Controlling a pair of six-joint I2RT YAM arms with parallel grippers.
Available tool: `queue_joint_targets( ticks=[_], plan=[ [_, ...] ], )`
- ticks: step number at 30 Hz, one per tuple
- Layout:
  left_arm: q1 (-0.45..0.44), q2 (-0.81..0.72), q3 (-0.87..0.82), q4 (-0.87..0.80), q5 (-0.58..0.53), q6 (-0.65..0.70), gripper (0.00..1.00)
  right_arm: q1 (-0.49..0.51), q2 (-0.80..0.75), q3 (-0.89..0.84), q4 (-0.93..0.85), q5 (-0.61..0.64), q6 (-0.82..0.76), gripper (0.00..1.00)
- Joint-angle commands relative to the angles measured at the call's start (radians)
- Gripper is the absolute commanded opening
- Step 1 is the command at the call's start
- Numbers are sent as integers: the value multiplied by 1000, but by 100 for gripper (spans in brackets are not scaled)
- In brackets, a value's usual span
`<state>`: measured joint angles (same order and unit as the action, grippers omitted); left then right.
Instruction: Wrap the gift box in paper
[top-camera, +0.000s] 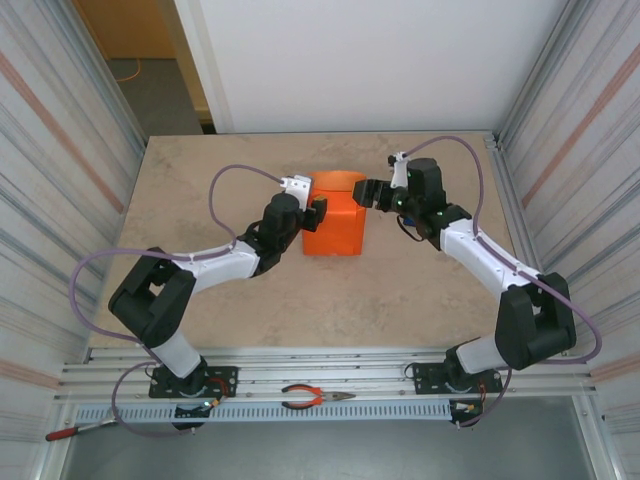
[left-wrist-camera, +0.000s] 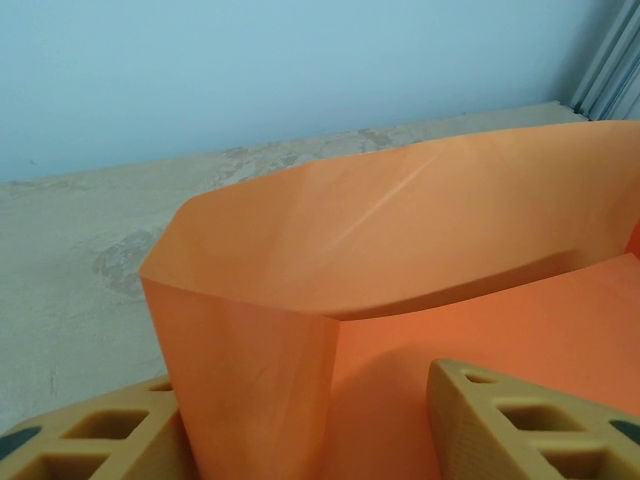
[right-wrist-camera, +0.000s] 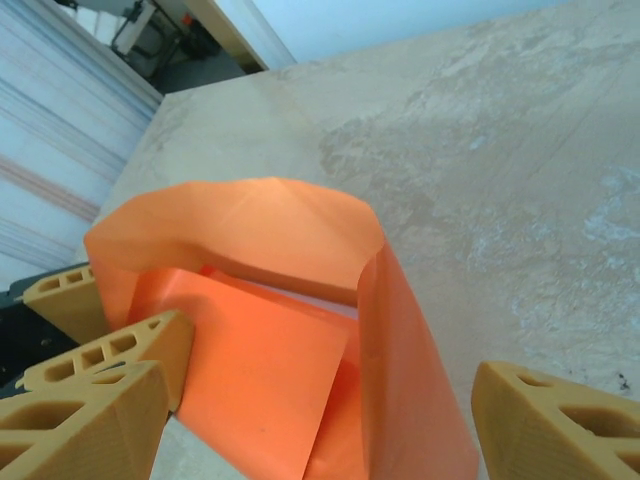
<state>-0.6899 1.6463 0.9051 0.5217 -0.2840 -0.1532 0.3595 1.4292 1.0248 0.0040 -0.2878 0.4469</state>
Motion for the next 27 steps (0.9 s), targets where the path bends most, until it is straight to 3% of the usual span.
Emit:
queue_joint_targets(
  ticks=[1,5,7,12,17,18,20,22,24,27],
  plan=[
    [-11,28,-14,-48,-23,33,57,8,45,46,-79,37,-43,75],
    [-13,29,-17,-48,-18,38,56,20,111,93,-128,69,-68,68],
    [-13,29,-18,-48,-18,38,54,25,133,108,-136,82,-76,59],
    [-14,39,-20,-47,-18,33,46,26,158,165,-139,52,-73,0],
    [-19,39,-20,-48,-18,32,41,26,113,139,-71,-16,-37,0],
    [-19,40,-19,-50,-19,32,39,26,103,126,-57,-26,-31,4],
    [-20,40,-18,-52,-21,32,38,24,81,97,-34,-29,-18,50],
    [-22,41,-17,-54,-25,32,38,19,46,51,-5,-9,1,77],
    [-23,39,-15,-56,-24,31,38,14,11,2,28,12,17,98],
    [-25,35,-13,-60,-24,31,38,14,-9,-33,44,24,21,98]
  ],
)
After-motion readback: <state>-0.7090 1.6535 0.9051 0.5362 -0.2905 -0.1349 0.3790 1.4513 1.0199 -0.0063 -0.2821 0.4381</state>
